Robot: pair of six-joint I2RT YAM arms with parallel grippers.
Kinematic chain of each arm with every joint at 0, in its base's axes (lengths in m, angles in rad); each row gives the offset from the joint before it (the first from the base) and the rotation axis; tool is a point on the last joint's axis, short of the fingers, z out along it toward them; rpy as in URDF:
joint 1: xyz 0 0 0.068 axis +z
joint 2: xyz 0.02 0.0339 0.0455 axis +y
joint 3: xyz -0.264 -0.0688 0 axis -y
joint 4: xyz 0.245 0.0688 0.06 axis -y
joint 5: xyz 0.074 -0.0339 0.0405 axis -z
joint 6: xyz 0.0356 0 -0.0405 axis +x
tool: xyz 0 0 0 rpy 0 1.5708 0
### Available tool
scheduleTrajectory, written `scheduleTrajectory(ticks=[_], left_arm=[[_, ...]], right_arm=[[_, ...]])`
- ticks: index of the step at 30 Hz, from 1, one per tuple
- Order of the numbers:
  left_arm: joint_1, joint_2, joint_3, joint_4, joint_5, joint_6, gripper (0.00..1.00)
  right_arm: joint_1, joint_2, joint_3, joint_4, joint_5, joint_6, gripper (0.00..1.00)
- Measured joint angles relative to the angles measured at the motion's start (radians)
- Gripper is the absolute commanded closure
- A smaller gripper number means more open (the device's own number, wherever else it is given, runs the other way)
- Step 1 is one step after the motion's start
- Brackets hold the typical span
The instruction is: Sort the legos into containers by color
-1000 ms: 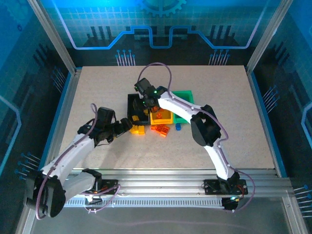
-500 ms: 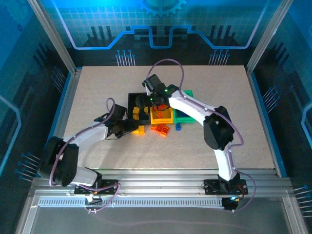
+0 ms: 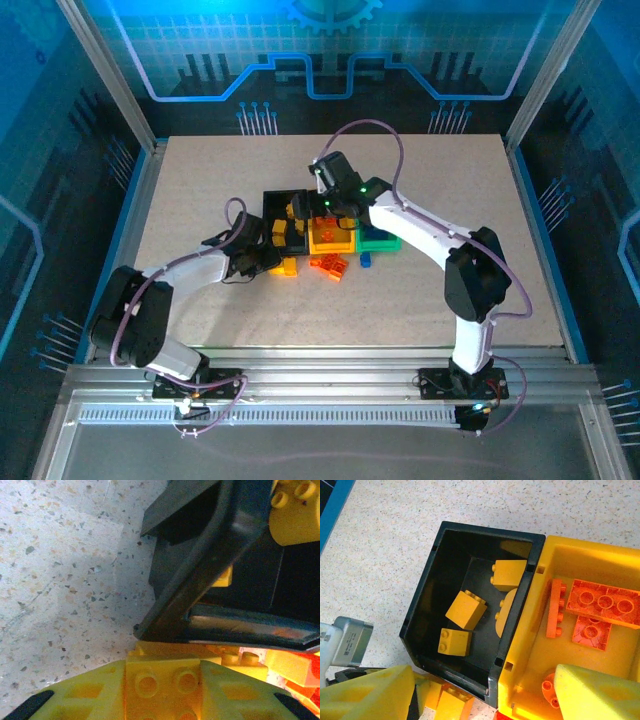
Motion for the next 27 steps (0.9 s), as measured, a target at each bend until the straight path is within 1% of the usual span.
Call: scheduleTrajectory(ticks=[4,8,11,15,17,18,21,24,25,26,27], left_arm=[[-0.002,-0.096,-0.005,-0.039,-0.003,-0.003,0.70],[-0.004,-0.181,0.025,-0.088,-0.003,-0.004,0.69],[-0.008,-0.140,0.120,-0.107,-0.009,-0.003,0.67],[-0.008,0.007,0.270,-0.083,-0.013,-0.003,0.62],[-0.008,0.086,0.329,-0.072,-0.014,-0.004,0.56],[-0.008,0.123,0.356,-0.070,-0.014,-0.005,0.50],[-0.008,0.225,0.435,-0.071,-0.022,-0.003,0.26],[-0.008,0.285,0.502,-0.079,-0.027,0.001,0.14],[-0.008,0.293,0.520,-0.082,-0.027,-0.001,0.10],[-0.008,0.293,0.533,-0.084,-0.027,-0.003,0.04],[-0.008,0.290,0.544,-0.083,-0.024,-0.003,0.01]], right_arm=[[-0.002,-0.019,-0.032,0.011,0.003,0.006,0.27],[-0.012,-0.080,-0.117,0.031,0.006,0.021,0.26],[-0.033,-0.145,-0.203,0.042,0.007,0.039,0.26],[-0.059,-0.209,-0.290,0.047,0.007,0.050,0.25],[-0.060,-0.230,-0.323,0.047,0.006,0.051,0.25],[-0.060,-0.241,-0.340,0.047,0.003,0.051,0.25],[-0.060,-0.277,-0.401,0.044,0.001,0.053,0.23],[-0.056,-0.312,-0.467,0.039,-0.005,0.060,0.21],[-0.051,-0.322,-0.489,0.034,-0.005,0.065,0.20],[-0.043,-0.328,-0.507,0.028,-0.005,0.068,0.19],[-0.033,-0.330,-0.521,0.025,-0.004,0.071,0.18]])
